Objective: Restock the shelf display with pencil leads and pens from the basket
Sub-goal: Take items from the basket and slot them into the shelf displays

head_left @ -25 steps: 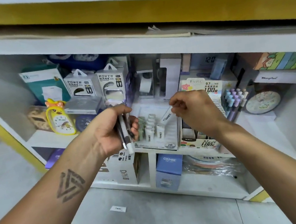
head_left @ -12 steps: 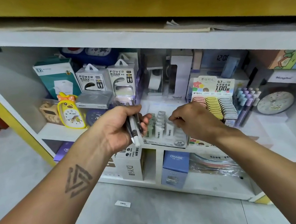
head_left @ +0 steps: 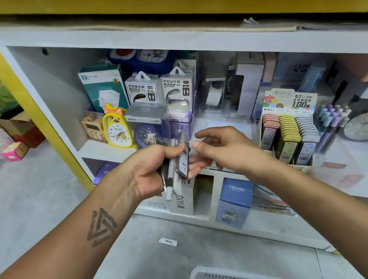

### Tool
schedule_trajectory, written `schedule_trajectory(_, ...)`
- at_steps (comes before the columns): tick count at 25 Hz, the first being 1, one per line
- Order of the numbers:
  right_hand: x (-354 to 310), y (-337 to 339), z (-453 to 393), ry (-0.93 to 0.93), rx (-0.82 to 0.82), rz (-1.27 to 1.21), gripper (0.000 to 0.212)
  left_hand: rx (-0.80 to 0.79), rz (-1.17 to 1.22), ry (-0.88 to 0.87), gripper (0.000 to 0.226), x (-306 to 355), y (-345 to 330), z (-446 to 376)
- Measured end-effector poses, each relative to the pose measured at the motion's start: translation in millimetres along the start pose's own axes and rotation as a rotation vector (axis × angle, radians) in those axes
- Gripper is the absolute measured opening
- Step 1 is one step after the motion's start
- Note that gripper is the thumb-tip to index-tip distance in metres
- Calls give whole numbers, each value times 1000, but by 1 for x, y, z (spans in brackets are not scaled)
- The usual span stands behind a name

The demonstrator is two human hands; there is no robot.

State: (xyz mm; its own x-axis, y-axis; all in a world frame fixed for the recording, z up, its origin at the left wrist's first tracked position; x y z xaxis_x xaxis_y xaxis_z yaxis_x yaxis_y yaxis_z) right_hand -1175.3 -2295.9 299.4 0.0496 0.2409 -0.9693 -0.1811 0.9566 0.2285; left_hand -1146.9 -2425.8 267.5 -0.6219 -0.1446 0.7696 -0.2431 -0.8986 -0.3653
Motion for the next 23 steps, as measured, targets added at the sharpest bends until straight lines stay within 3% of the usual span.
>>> schedule_trajectory(5, 9, -13, 2, -145, -54, -300, 33, -25, -34, -8, 23, 0, 3, 7)
schedule_trajectory(12, 9, 24, 4, -142, 95, -535, 17, -181, 26, 30, 38, 1, -33, 1)
schedule_trajectory(15, 2, 58, 12, -86, 151, -661, 13, -165, 39, 52, 37, 0, -52, -12)
schedule_trajectory(19, -18, 125, 33, 102, 293, -542, 8, -118, -45, 129, 28, -11, -79, -30)
schedule_trajectory(23, -34, 194, 65, 260, 448, -273, 14, -108, -71, 121, 7, -15, -109, -43)
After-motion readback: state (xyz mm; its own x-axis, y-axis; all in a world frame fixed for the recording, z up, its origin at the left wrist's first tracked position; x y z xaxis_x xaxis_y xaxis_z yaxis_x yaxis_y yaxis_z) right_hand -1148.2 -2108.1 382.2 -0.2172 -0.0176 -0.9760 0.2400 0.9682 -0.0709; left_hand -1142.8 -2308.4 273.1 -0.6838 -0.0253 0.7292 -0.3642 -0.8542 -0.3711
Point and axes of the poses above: each hand's wrist, its own z-axis away from the middle knuckle, its own y-axis out of the back of the hand, x = y × z, the point moved 9 cm from there along -z, towards the middle knuckle, and after that the axes turned 14 degrees about -z, right-handed, at the moved point
